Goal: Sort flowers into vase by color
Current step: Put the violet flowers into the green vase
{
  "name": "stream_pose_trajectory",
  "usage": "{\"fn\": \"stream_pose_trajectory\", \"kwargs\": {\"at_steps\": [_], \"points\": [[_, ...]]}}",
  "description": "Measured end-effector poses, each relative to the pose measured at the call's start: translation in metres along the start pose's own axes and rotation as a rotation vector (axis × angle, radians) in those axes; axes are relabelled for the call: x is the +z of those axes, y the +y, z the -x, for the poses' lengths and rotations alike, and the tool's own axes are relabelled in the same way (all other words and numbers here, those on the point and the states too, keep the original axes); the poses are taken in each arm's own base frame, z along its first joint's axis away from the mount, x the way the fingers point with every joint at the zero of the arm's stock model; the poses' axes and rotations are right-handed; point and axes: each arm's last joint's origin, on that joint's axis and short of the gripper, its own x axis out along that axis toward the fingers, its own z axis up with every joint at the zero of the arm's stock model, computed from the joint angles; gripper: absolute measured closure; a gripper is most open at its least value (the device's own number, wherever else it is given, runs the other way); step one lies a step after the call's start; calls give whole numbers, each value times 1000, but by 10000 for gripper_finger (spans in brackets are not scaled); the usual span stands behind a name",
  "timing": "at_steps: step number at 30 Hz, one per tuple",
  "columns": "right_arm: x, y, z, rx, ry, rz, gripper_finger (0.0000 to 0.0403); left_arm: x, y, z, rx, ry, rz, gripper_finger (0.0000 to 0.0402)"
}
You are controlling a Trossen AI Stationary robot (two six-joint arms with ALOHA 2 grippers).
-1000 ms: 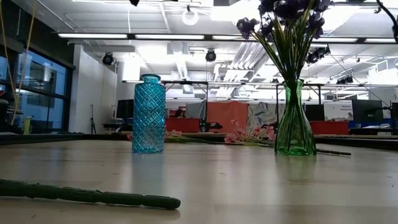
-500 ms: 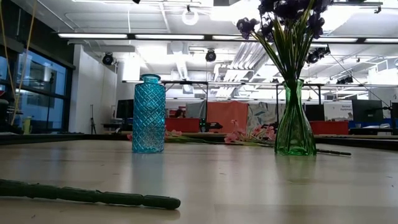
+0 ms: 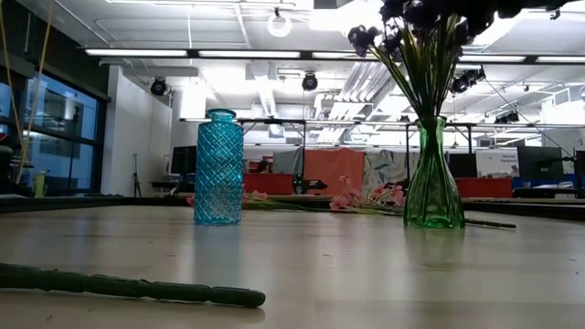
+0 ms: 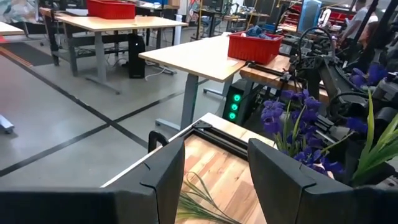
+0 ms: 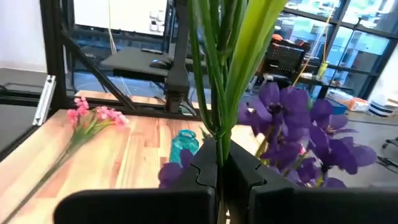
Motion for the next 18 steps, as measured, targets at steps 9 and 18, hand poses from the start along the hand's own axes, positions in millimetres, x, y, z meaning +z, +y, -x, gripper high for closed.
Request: {"fn": "stream_pose_trajectory", "kwargs": {"at_steps": [9, 18], "points": [[-5, -7, -6, -31, 35, 0, 403, -3, 1, 0, 6, 28, -44, 239], [-18, 1, -18, -9, 108, -8, 403, -6, 1, 0, 10, 51, -60, 239]]}}
